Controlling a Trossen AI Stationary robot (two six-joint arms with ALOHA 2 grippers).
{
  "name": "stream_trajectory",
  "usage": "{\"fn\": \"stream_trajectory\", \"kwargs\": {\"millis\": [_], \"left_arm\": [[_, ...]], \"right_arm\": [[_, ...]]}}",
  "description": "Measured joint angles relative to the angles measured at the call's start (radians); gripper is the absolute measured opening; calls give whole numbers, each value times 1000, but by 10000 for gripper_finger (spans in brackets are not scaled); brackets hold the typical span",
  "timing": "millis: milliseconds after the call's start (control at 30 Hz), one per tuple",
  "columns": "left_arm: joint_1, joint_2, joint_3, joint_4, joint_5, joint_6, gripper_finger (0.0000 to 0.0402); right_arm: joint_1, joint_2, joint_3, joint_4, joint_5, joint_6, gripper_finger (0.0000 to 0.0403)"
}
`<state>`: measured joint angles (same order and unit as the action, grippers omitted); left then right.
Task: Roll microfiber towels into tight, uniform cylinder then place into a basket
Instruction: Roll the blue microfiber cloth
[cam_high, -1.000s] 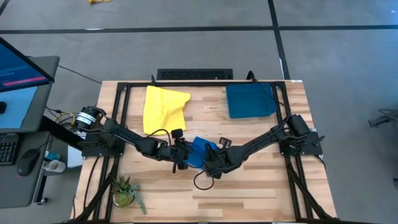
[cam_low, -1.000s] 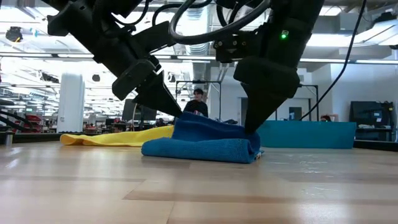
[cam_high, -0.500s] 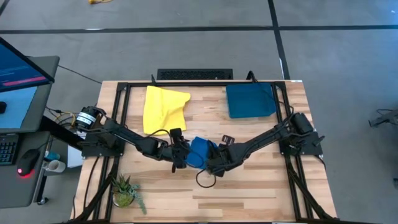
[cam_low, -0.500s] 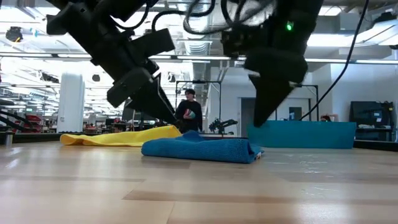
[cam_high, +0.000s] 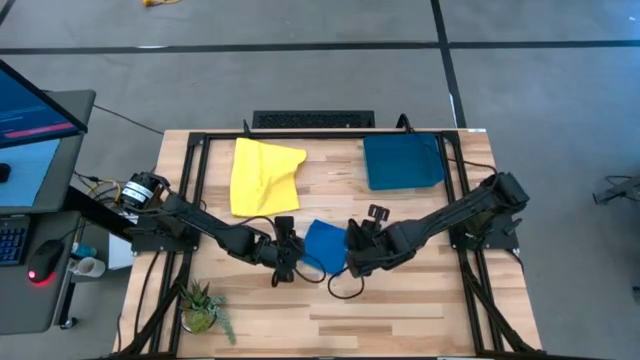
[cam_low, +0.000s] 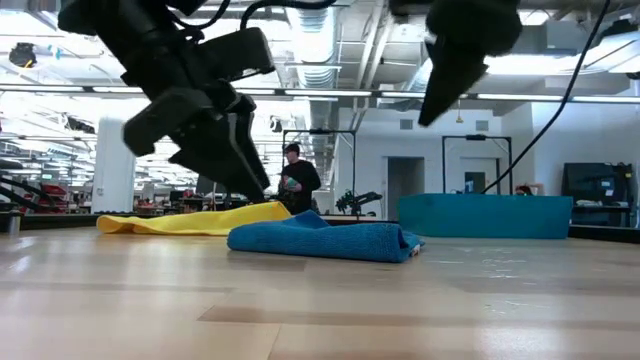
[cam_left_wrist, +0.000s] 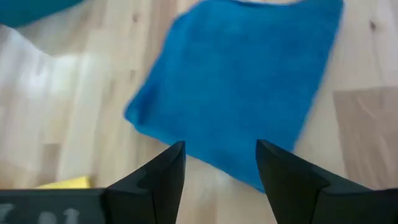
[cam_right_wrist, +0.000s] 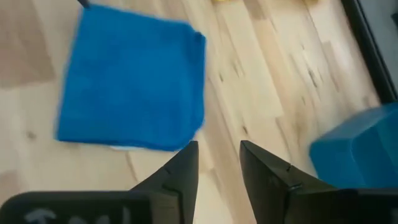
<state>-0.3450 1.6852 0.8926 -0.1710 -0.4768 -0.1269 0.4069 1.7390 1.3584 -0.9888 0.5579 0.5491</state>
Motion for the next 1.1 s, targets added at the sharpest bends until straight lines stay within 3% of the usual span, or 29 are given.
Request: {"fn": "stream_trajectory", "kwargs": {"millis": [233, 367, 633, 833, 1100], "left_arm": [[2, 0, 0, 68, 12, 2, 176], [2, 1, -3, 72, 25, 11, 172], [74, 1, -108, 293, 29, 101, 169], [143, 2, -162, 445, 222, 100, 169], [196, 28, -204, 565, 274, 97, 169]], "right_arm": [[16, 35, 0, 76, -20, -18, 134], [11, 83, 0, 128, -101, -73, 134], [12, 171, 0, 296, -273, -240, 134], [17, 225, 1, 405, -272, -244, 134], [22, 266, -4, 410, -272, -223, 133]]}}
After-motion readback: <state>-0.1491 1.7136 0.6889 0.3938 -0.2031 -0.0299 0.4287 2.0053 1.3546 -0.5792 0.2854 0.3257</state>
